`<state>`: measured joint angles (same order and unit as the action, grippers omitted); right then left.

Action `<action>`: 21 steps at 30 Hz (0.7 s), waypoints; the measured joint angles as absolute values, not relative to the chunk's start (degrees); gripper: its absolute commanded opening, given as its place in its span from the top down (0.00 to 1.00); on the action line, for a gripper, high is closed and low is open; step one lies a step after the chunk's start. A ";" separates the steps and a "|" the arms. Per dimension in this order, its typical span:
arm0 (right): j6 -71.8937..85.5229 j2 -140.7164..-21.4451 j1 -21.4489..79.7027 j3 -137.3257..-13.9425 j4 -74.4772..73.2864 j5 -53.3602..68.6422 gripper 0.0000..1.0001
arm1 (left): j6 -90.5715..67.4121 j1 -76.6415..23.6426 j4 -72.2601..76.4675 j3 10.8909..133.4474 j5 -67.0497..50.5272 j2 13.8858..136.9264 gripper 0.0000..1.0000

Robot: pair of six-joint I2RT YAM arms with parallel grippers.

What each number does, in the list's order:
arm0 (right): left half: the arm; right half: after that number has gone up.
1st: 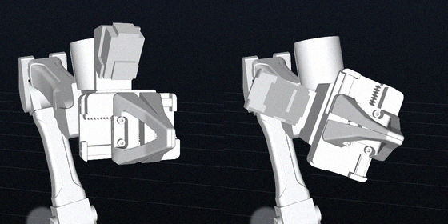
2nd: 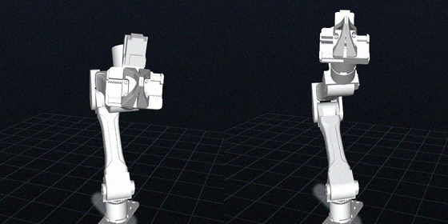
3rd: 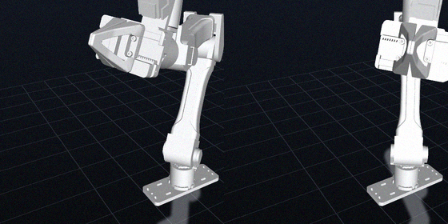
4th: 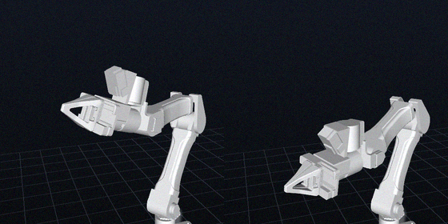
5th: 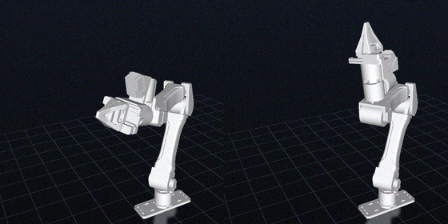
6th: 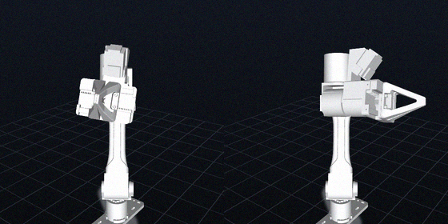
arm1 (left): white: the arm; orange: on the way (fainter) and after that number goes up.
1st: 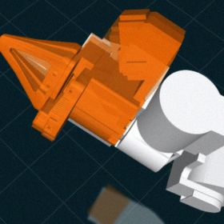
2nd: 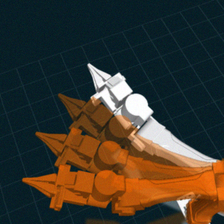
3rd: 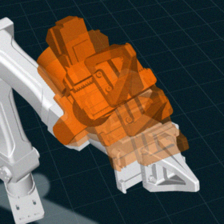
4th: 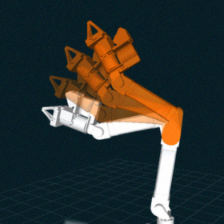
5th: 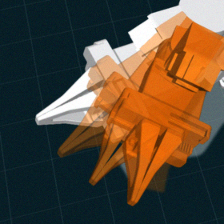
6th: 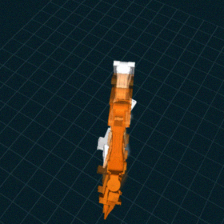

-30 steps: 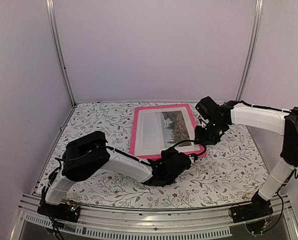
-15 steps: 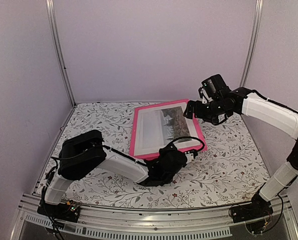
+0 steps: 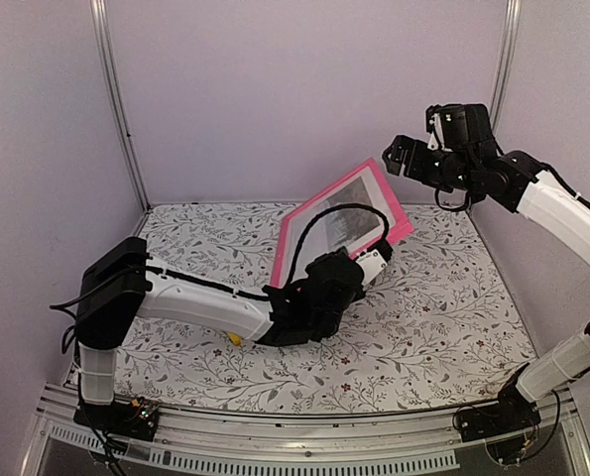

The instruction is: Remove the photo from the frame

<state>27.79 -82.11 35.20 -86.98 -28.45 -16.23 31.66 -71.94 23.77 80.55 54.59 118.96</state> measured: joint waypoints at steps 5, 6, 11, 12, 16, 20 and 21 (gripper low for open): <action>26.72 -79.61 35.18 -86.59 -27.09 -18.98 0.01 | 21.98 -71.92 19.64 80.97 54.24 114.61 1.00; 26.57 -78.94 35.18 -86.06 -26.57 -19.25 0.01 | 19.51 -71.92 18.74 80.95 54.06 113.30 1.00; 26.33 -76.40 35.07 -81.32 -23.97 -19.33 0.01 | 5.78 -71.77 17.21 78.26 50.92 104.71 1.00; 26.37 -76.23 35.07 -79.92 -23.49 -19.14 0.01 | 3.16 -71.72 17.21 77.43 49.93 103.09 1.00; 27.05 -76.23 35.03 -75.26 -22.24 -17.80 0.01 | -9.58 -71.22 16.78 73.67 44.07 97.30 1.00; 27.88 -76.25 34.87 -71.61 -21.19 -16.78 0.01 | -22.09 -69.54 16.36 70.35 37.74 93.49 1.00; 28.12 -76.25 34.87 -70.83 -20.93 -16.69 0.01 | -25.15 -68.53 16.23 69.49 36.23 92.58 1.00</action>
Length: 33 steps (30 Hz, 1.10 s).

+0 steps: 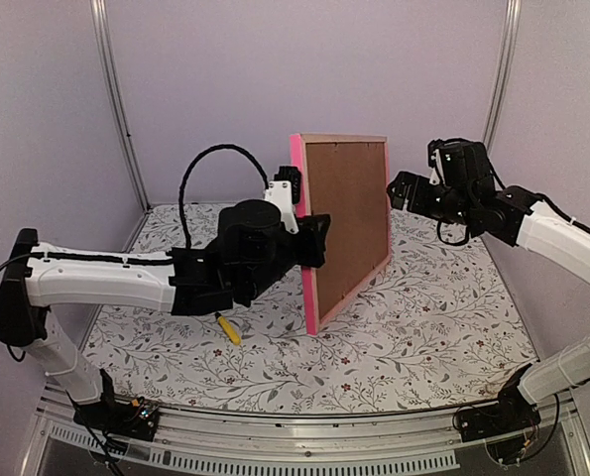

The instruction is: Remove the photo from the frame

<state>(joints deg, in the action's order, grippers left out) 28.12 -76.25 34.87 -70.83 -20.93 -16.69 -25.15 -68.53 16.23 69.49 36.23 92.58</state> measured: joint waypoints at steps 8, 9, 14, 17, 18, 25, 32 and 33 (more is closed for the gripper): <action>28.73 -76.29 33.80 -67.57 -20.01 -15.25 0.01 | -52.62 -51.59 16.71 60.14 14.13 88.40 1.00; 28.71 -76.42 33.58 -67.53 -19.99 -14.92 0.01 | -55.20 -49.47 17.26 59.00 11.46 88.53 1.00; 28.29 -79.29 32.60 -67.46 -19.00 -12.88 0.01 | -66.26 -40.88 21.63 54.50 -1.21 91.68 1.00; 28.03 -81.17 32.14 -66.81 -18.79 -11.88 0.01 | -71.26 -37.19 24.29 53.54 -9.34 96.09 1.00; 27.90 -81.67 31.92 -66.41 -18.79 -11.57 0.01 | -72.75 -36.25 24.93 53.45 -11.90 97.65 1.00; 27.16 -84.64 30.61 -64.14 -18.31 -9.76 0.01 | -76.88 -31.03 29.69 53.58 -29.30 107.66 1.00; 26.72 -88.14 30.35 -63.46 -17.02 -8.01 0.01 | -70.22 -26.76 26.92 59.16 -40.32 113.34 0.88; 26.72 -88.53 30.35 -63.35 -16.73 -7.77 0.01 | -69.38 -26.35 25.89 60.12 -41.06 113.84 0.85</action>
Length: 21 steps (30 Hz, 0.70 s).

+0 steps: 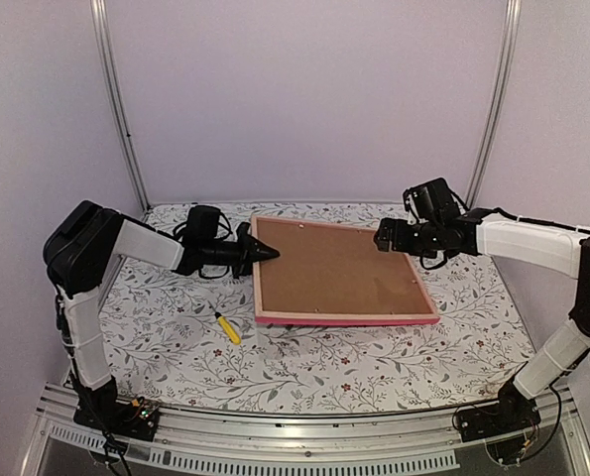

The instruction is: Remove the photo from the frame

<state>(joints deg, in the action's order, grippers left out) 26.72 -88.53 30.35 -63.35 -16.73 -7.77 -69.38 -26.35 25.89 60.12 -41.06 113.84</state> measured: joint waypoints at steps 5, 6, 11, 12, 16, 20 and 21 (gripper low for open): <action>26.70 -90.96 30.35 -63.31 -15.86 -6.39 0.01 | -64.82 -24.73 19.68 65.01 -44.03 116.57 0.70; 26.63 -91.24 30.35 -63.31 -15.77 -6.22 0.01 | -63.99 -24.67 18.55 65.69 -44.10 117.21 0.68; 26.06 -92.23 30.35 -63.31 -15.27 -5.32 0.01 | -58.30 -24.62 11.51 68.36 -42.57 120.88 0.50; 26.00 -92.29 30.35 -63.31 -15.22 -5.23 0.01 | -57.23 -24.62 9.87 68.95 -41.95 121.51 0.46; 25.82 -92.51 30.35 -63.31 -14.94 -4.71 0.01 | -53.78 -24.62 5.19 70.87 -40.32 122.65 0.30; 25.65 -92.88 30.35 -63.16 -14.90 -3.81 0.01 | -50.96 -24.62 2.31 73.34 -38.37 122.58 0.20; 25.63 -92.92 30.35 -63.02 -14.90 -3.68 0.01 | -50.30 -24.64 1.48 73.84 -37.87 122.56 0.17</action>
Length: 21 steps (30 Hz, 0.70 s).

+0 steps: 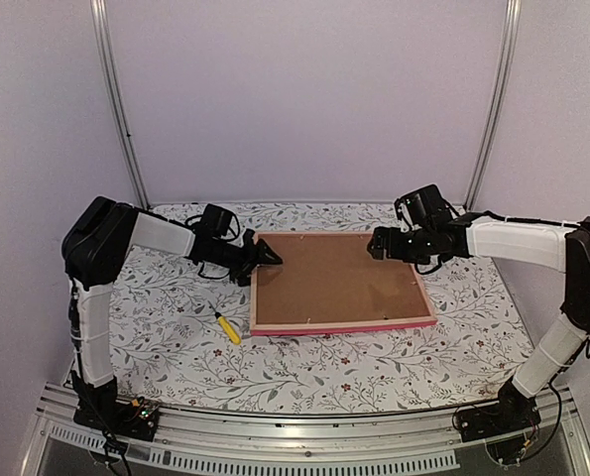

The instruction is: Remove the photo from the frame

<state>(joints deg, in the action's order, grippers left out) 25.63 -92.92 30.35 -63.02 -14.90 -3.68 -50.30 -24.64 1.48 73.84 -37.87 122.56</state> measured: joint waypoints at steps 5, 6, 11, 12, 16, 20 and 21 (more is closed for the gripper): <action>25.41 -92.99 30.35 -62.48 -14.57 -2.90 0.01 | -46.24 -24.77 -2.33 75.16 -34.63 121.10 0.01; 25.39 -92.99 30.35 -62.24 -14.24 -2.72 0.01 | -45.41 -24.82 -3.46 75.16 -33.26 120.46 0.01; 25.02 -92.97 30.35 -61.10 -12.84 -2.35 0.01 | -41.63 -24.80 -8.16 75.16 -27.27 118.54 0.01; 24.82 -92.95 30.35 -60.90 -12.43 -2.28 0.01 | -40.71 -24.82 -8.99 75.16 -25.87 118.04 0.01; 24.49 -92.29 30.35 -59.86 -10.59 -1.67 0.01 | -38.35 -25.02 -11.20 75.13 -21.69 115.72 0.01; 23.94 -90.94 30.37 -59.37 -8.19 -0.60 0.01 | -36.95 -25.23 -11.92 74.06 -18.39 112.44 0.01; 23.70 -90.63 30.44 -59.27 -7.49 -0.32 0.01 | -36.67 -25.28 -11.90 73.03 -17.41 110.96 0.01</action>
